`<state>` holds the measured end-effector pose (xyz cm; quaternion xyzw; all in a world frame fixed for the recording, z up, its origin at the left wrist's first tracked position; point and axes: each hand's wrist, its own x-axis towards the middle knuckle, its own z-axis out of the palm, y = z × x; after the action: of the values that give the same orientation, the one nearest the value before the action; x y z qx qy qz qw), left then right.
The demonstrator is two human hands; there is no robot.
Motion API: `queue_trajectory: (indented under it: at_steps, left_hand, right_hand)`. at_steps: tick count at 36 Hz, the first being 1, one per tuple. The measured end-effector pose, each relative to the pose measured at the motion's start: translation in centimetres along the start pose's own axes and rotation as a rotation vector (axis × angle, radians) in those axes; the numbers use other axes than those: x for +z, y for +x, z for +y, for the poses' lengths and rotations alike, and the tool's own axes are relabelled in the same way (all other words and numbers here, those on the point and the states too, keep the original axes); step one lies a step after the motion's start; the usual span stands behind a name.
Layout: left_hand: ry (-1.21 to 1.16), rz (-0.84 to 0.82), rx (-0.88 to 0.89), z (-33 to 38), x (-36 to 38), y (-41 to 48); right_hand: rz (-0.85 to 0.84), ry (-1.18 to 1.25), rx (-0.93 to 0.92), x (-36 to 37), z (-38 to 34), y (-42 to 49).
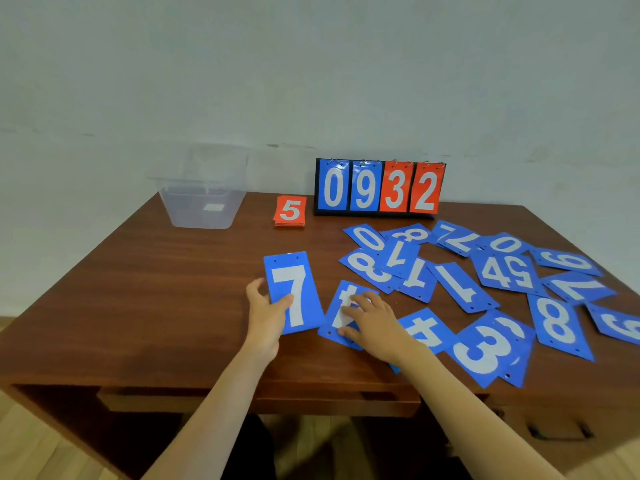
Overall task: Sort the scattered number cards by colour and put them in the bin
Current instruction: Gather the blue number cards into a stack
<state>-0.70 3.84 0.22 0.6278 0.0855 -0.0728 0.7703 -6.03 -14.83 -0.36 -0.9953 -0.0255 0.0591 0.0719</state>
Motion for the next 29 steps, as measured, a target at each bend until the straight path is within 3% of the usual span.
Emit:
queue_trajectory:
  at_steps: [6, 11, 14, 18, 23, 26, 29]
  left_hand:
    - [0.140, 0.031, 0.165, 0.4, -1.5, -0.6]
    - [0.258, 0.010, 0.199, 0.1, -2.2, -1.6]
    - [0.289, -0.009, 0.280, -0.4, -2.4, -2.7]
    - [0.348, -0.035, 0.383, -0.9, -2.6, -4.2]
    - [0.406, -0.094, 0.482, -0.8, -1.9, -5.7]
    - [0.420, -0.165, 0.504, -0.5, -0.8, -6.4]
    - [0.447, -0.225, 0.517, -0.3, 0.5, -7.0]
  right_hand:
    - [-0.014, 0.002, -0.150, 0.4, -2.0, -3.5]
    - [-0.130, 0.005, -0.159, 0.0, -1.9, -6.1]
    - [-0.111, 0.076, -0.131, 0.2, -1.5, -7.3]
    - [0.047, 0.243, -0.105, 0.0, -1.1, -9.1]
    - [0.392, 0.688, -0.035, -2.3, -0.5, -10.9]
    - [0.441, 1.036, 0.049, -3.8, 0.7, -11.0]
    - [0.511, 1.075, 0.097, -4.7, 1.7, -11.1]
